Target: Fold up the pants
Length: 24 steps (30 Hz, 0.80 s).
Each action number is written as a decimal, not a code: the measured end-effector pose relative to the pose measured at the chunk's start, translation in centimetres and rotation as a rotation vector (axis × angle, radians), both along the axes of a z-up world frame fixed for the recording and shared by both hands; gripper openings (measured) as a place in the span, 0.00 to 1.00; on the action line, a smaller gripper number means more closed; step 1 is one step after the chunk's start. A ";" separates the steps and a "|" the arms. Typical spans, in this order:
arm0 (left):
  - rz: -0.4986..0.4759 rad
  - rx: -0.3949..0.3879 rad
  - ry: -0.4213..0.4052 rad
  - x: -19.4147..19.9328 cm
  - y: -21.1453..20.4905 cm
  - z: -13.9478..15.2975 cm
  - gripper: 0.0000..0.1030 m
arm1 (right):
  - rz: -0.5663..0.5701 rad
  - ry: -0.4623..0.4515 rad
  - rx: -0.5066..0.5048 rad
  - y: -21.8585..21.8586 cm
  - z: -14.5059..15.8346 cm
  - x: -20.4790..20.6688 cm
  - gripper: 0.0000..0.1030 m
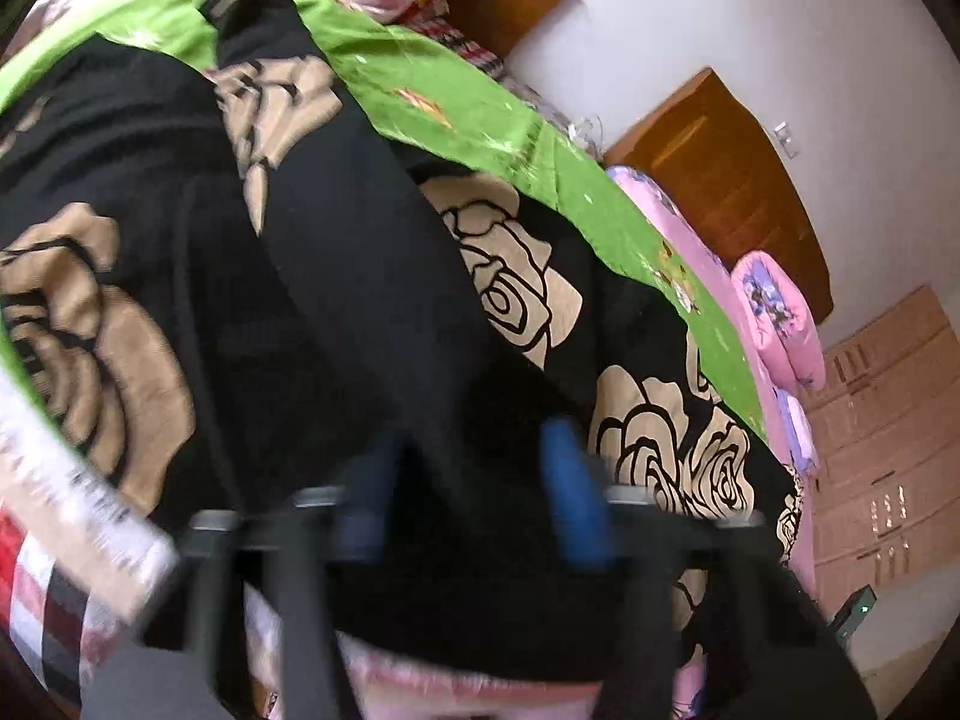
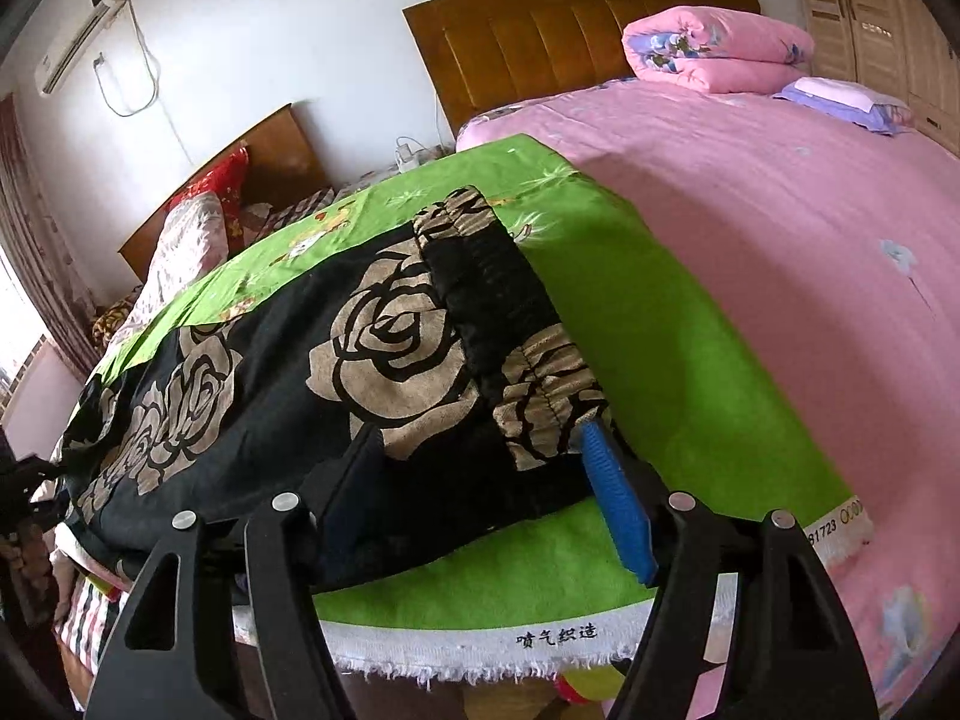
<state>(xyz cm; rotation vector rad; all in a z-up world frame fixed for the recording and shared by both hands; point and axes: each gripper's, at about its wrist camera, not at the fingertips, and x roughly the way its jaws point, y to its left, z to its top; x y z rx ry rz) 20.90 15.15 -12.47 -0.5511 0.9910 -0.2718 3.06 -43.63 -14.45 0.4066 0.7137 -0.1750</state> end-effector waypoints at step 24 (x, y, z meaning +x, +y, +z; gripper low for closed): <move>0.078 0.367 -0.292 -7.7 -1.7 4.7 0.81 | 0.224 -0.127 -0.209 6.8 4.9 -3.1 0.65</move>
